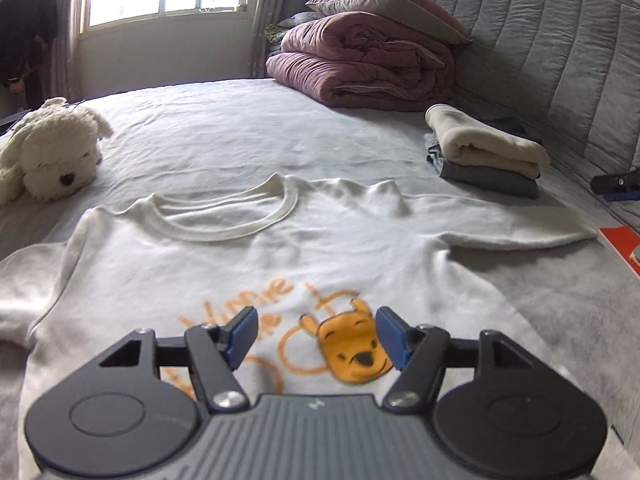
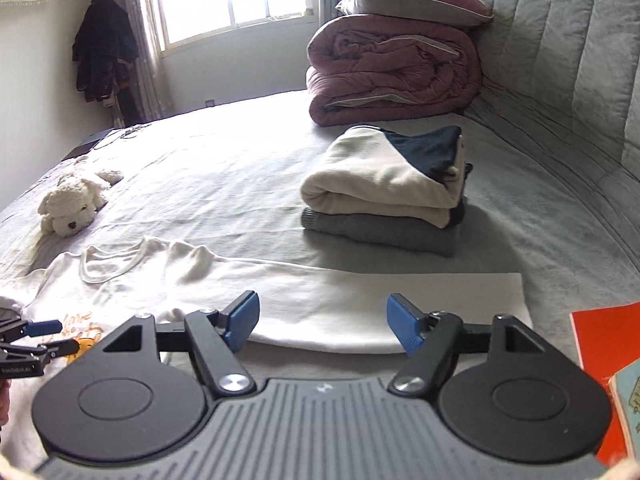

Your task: Fold clothes

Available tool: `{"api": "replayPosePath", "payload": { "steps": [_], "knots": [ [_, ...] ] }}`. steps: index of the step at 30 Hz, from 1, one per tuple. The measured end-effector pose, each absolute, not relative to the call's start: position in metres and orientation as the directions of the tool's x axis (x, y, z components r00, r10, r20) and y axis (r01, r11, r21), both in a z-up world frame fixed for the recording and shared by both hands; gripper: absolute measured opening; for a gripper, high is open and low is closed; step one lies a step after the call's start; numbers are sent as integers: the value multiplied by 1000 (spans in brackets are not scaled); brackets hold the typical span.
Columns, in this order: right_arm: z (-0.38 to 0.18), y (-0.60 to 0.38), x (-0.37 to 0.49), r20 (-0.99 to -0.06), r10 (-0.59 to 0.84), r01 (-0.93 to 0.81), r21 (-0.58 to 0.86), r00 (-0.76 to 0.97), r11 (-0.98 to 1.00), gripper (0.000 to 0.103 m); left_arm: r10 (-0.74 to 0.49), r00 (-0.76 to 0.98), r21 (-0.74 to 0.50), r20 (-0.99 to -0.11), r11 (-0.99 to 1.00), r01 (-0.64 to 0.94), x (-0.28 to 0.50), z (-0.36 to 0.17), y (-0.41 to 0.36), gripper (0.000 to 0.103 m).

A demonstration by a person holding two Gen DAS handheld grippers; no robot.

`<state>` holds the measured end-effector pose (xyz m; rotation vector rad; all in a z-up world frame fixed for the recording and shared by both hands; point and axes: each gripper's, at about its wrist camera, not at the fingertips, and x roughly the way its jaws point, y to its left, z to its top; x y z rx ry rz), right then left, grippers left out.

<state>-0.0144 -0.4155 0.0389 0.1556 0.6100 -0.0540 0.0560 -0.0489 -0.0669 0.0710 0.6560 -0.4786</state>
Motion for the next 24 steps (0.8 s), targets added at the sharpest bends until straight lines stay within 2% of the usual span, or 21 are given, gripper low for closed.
{"api": "replayPosePath", "payload": {
  "steps": [5, 14, 18, 24],
  "knots": [
    [38, -376, -10, -587, -16, 82, 85, 809, 993, 75, -406, 679, -85, -611, 887, 454, 22, -78, -5, 66],
    [28, -311, -6, -600, 30, 32, 93, 799, 995, 75, -441, 643, -107, -626, 865, 490, -16, -66, 44, 68],
    [20, -274, 1, -609, 74, -30, 82, 789, 996, 75, -365, 704, -129, -609, 921, 366, -9, -58, 89, 69],
    [7, -215, 24, -616, 156, -122, 98, 772, 988, 75, -141, 780, -109, -610, 990, 94, 20, -57, 165, 69]
  ]
}}
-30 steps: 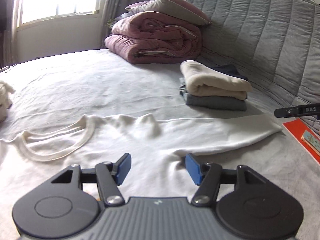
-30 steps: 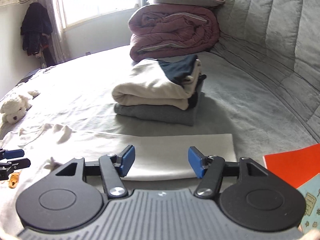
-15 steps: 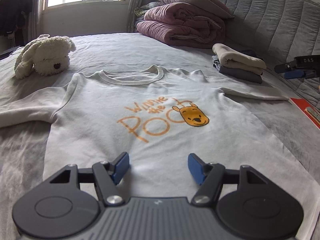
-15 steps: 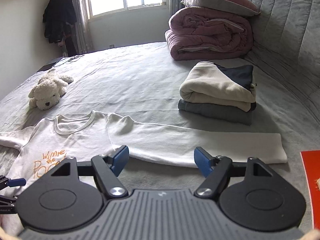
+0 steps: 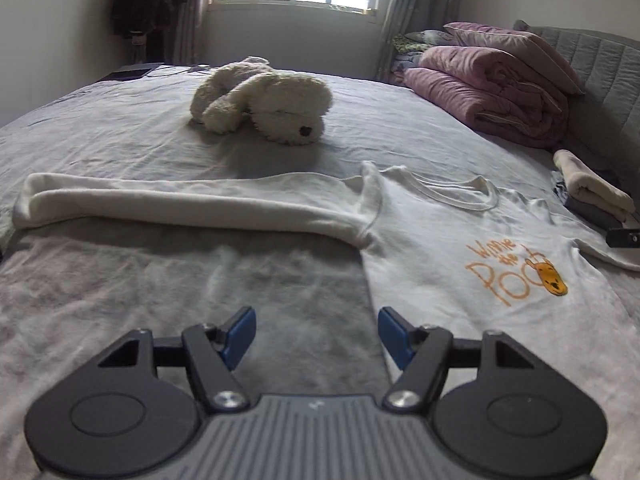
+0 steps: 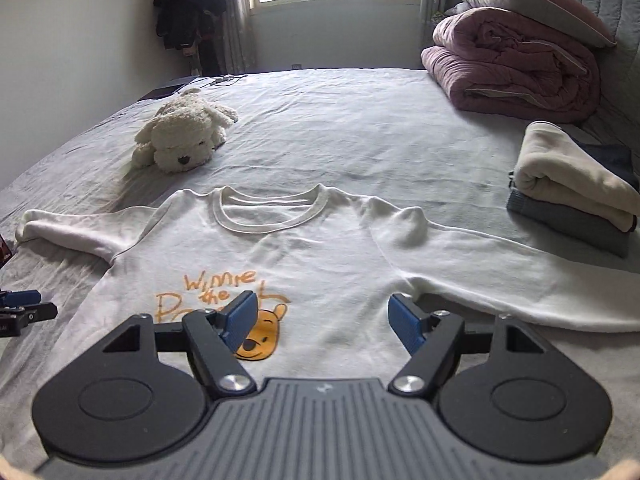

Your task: Fold clothes

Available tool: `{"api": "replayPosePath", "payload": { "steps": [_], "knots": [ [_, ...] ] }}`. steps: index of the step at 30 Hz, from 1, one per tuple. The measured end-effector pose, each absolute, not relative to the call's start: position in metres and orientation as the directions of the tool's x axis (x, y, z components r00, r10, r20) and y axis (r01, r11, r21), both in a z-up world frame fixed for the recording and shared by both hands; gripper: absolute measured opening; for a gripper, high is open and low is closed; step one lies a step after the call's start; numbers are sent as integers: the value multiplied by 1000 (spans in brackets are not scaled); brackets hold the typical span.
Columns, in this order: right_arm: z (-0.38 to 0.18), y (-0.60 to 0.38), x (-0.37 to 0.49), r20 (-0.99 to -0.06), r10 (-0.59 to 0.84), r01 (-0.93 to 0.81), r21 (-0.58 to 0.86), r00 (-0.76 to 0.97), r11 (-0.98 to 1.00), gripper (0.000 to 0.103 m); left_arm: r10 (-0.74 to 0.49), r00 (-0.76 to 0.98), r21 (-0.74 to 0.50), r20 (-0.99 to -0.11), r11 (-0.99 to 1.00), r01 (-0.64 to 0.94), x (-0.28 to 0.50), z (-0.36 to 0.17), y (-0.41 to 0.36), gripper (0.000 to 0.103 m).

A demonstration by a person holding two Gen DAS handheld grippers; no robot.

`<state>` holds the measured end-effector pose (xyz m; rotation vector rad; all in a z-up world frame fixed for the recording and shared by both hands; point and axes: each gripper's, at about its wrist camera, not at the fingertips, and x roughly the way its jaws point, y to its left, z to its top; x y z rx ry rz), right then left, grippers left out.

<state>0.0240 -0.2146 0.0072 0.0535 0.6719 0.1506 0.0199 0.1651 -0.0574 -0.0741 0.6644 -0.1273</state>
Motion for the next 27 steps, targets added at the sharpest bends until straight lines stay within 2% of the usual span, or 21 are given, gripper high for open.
{"api": "replayPosePath", "payload": {
  "steps": [4, 10, 11, 13, 16, 22, 25, 27],
  "knots": [
    [1, -176, 43, -612, 213, -177, 119, 762, 977, 75, 31, 809, -105, -587, 988, -114, 42, -55, 213, 69],
    [2, -117, 72, -574, 296, -255, 153, 763, 955, 75, 169, 800, -257, -576, 892, -373, 71, -65, 282, 67],
    [3, -106, 77, -563, 320, -275, 166, 762, 947, 71, 188, 798, -276, -572, 872, -404, 75, -68, 291, 64],
    [1, -83, 87, -537, 385, -327, 203, 751, 923, 63, 211, 809, -309, -549, 847, -431, 82, -72, 303, 63],
    [-5, -51, 99, -507, 456, -378, 254, 731, 890, 59, 271, 810, -295, -520, 833, -468, 95, -74, 306, 63],
    [-16, 0, 115, -498, 527, -466, 252, 689, 848, 59, 364, 791, -371, -491, 734, -568, 107, -81, 315, 60],
    [-19, 18, 119, -490, 555, -507, 241, 672, 828, 59, 383, 794, -430, -472, 686, -587, 105, -84, 320, 56],
    [-20, 26, 123, -480, 575, -527, 247, 662, 813, 59, 384, 801, -484, -459, 648, -588, 101, -86, 326, 50]
  ]
}}
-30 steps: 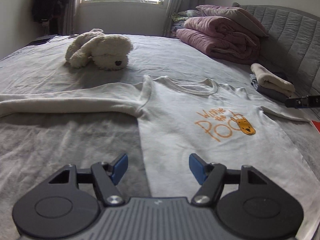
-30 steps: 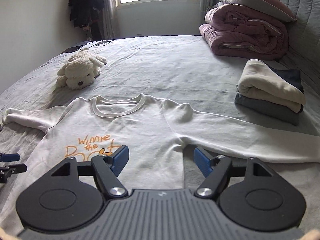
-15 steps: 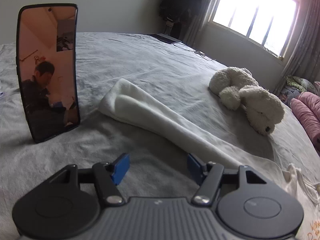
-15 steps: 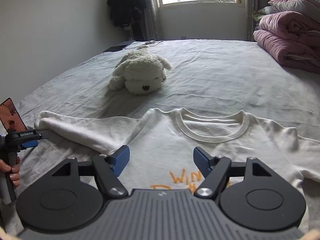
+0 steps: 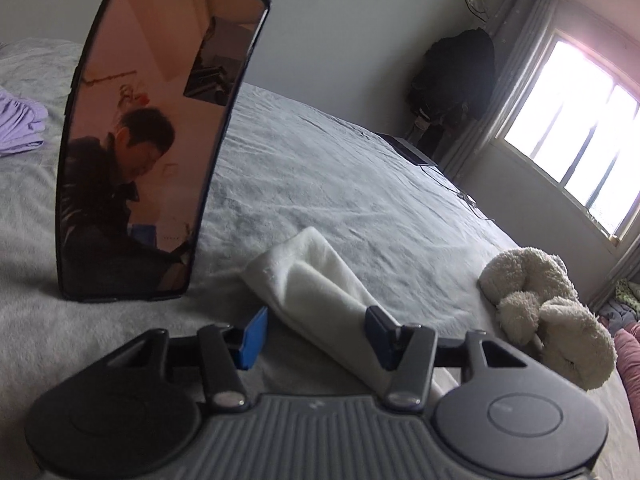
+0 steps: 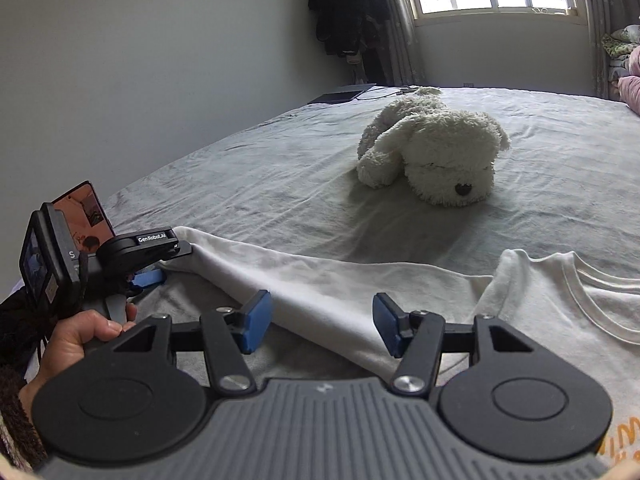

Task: Fold clothes
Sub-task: 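Grasp the sleeve cuff with the left gripper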

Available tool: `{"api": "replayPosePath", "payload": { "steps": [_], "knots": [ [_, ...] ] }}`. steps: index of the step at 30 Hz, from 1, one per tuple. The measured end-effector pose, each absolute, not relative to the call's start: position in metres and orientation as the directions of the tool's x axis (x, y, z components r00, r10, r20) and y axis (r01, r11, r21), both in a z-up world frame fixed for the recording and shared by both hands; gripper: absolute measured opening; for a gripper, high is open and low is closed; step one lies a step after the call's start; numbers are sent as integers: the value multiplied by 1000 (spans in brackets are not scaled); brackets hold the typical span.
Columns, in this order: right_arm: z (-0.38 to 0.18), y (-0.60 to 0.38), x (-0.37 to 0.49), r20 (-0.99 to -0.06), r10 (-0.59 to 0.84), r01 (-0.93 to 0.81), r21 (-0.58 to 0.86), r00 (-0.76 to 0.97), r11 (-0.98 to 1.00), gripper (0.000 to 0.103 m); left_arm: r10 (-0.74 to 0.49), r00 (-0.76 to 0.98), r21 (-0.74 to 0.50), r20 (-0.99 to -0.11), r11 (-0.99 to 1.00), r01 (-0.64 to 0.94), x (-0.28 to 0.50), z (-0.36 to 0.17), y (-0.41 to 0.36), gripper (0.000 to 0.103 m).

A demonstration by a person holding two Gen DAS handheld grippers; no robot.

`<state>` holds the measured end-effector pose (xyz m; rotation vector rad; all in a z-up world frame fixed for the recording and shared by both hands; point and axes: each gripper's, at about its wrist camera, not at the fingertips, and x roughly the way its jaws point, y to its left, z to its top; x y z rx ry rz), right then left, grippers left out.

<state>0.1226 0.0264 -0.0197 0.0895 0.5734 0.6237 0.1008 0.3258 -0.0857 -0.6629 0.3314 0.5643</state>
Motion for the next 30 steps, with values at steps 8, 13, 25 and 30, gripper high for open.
{"api": "replayPosePath", "payload": {
  "steps": [8, 13, 25, 30],
  "knots": [
    [-27, 58, 138, -479, 646, -596, 278, 594, 753, 32, 362, 824, -594, -435, 573, -565, 96, -96, 343, 22],
    [-31, 69, 147, -487, 646, -597, 278, 588, 753, 32, 340, 836, -628, -430, 553, -548, 95, -96, 349, 3],
    [-56, 105, 172, -537, 634, -581, 294, 556, 759, 32, 344, 832, -588, -434, 591, -552, 90, -58, 348, 3],
    [-64, 129, 167, -559, 601, -604, 209, 571, 769, 39, 317, 805, -585, -501, 562, -585, 95, -70, 355, 13]
  ]
}}
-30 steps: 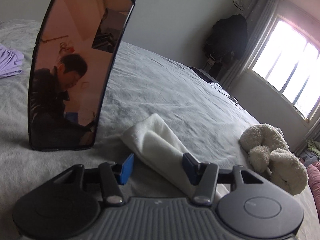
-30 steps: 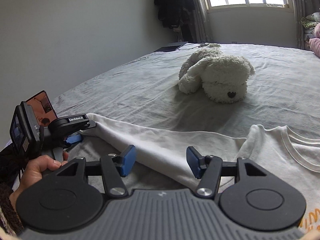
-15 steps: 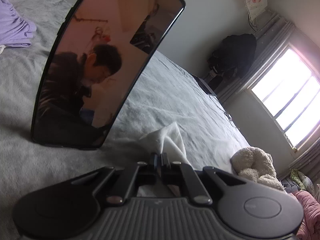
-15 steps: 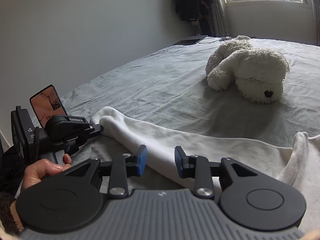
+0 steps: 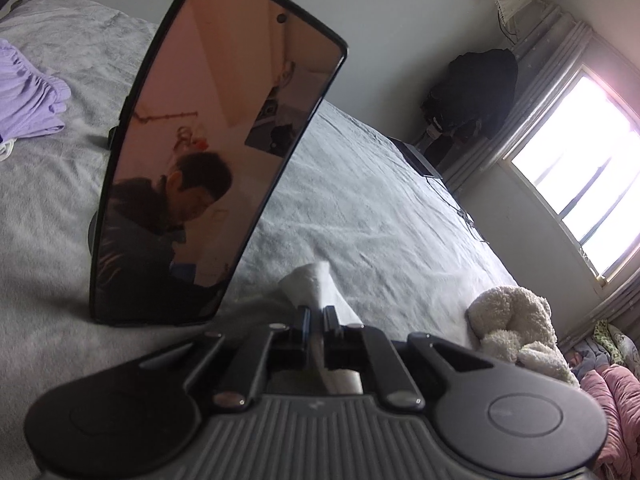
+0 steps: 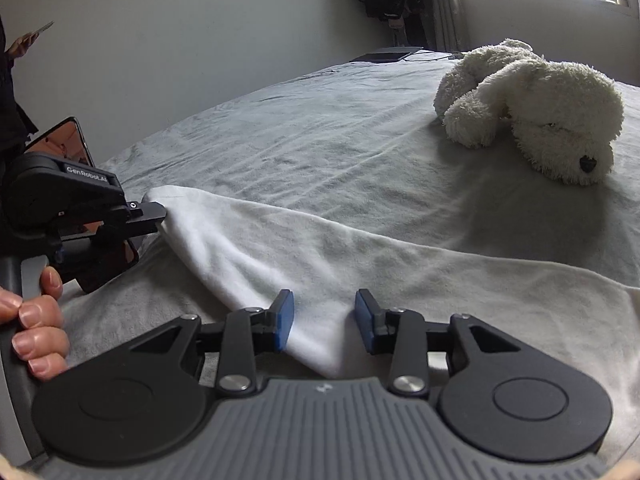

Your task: Fold clothes

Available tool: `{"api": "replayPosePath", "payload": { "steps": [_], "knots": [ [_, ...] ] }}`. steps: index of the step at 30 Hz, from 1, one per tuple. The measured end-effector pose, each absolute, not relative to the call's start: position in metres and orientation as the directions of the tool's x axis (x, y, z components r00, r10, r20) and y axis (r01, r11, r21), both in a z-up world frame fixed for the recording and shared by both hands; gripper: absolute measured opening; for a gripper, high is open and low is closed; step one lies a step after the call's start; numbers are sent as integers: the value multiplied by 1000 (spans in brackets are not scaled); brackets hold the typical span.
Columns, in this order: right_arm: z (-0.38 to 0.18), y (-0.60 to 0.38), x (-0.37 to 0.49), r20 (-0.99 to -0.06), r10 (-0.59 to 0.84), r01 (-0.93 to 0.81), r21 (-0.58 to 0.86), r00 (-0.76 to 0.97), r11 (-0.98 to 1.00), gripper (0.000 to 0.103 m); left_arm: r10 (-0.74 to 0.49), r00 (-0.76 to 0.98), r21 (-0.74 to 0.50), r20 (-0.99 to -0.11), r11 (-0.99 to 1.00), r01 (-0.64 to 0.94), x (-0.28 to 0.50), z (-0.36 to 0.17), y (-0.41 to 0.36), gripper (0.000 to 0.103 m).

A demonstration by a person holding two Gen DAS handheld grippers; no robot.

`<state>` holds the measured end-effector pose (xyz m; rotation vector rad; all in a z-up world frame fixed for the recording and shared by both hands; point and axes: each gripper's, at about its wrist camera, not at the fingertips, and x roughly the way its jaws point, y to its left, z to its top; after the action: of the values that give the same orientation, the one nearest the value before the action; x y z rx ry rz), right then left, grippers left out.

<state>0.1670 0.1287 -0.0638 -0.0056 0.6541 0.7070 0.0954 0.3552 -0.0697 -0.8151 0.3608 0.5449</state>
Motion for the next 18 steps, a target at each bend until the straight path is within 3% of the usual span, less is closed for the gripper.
{"api": "replayPosePath", "payload": {
  "steps": [1, 2, 4, 7, 9, 11, 18],
  "knots": [
    [-60, 129, 167, -554, 609, -609, 216, 567, 763, 39, 305, 803, -592, -512, 552, -587, 97, -74, 357, 22],
    [-56, 127, 166, -539, 627, -611, 240, 562, 754, 38, 289, 808, -605, -514, 545, -580, 98, -78, 359, 42],
    [-53, 123, 167, -519, 647, -603, 280, 559, 747, 37, 284, 818, -624, -500, 537, -568, 100, -83, 359, 44],
    [-59, 129, 169, -561, 628, -596, 273, 539, 755, 36, 310, 818, -608, -484, 553, -569, 104, -87, 356, 40],
    [-56, 127, 164, -562, 622, -593, 265, 546, 760, 36, 331, 807, -593, -490, 552, -587, 105, -90, 355, 15],
    [-47, 108, 156, -540, 631, -570, 303, 558, 763, 37, 334, 807, -598, -487, 546, -587, 103, -92, 357, 6],
    [-27, 18, 140, -506, 604, -400, 460, 616, 793, 40, 393, 848, -526, -356, 666, -529, 95, -59, 327, 4]
  ]
}}
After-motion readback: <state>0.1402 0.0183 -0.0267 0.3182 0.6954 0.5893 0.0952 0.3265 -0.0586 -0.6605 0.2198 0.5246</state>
